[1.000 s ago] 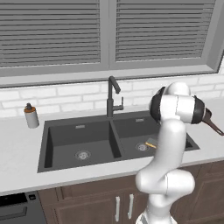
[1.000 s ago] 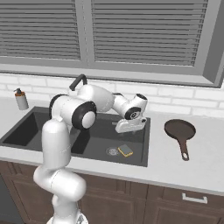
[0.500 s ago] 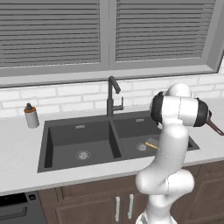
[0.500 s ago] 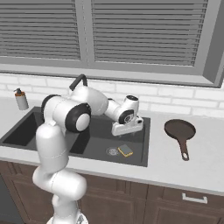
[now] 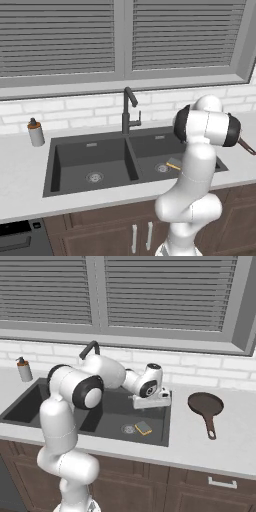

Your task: Pick the pan and sponge and place them into the sink. Then turn on the water.

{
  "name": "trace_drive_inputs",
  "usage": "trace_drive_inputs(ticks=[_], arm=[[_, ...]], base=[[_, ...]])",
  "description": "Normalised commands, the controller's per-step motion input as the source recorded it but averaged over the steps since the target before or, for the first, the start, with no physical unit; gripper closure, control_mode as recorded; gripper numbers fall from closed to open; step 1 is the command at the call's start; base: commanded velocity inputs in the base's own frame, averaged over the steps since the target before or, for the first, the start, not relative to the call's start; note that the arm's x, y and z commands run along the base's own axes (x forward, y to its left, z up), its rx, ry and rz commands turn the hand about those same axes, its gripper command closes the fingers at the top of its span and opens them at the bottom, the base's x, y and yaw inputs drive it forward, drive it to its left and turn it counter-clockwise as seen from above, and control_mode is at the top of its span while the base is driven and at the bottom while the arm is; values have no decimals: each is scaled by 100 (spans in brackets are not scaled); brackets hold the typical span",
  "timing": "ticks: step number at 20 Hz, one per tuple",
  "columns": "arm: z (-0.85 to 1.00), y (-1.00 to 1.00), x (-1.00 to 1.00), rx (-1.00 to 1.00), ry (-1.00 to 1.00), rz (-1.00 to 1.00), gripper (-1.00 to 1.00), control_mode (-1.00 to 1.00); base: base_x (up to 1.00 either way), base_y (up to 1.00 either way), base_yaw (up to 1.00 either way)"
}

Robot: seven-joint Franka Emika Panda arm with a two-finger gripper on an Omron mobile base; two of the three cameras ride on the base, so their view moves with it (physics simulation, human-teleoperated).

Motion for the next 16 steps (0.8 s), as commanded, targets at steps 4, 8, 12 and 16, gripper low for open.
trace_drive_inputs(ticks=[4, 8, 12, 16], arm=[[16, -64, 1, -5, 6, -30, -100, -100], [2, -70, 0, -4, 0, -33, -100, -100], [0, -77, 1, -2, 0, -33, -100, -100], [0, -67, 0, 0, 0, -26, -100, -100]], base=[[0, 0, 0], [0, 0, 0], [0, 0, 0], [0, 0, 0]])
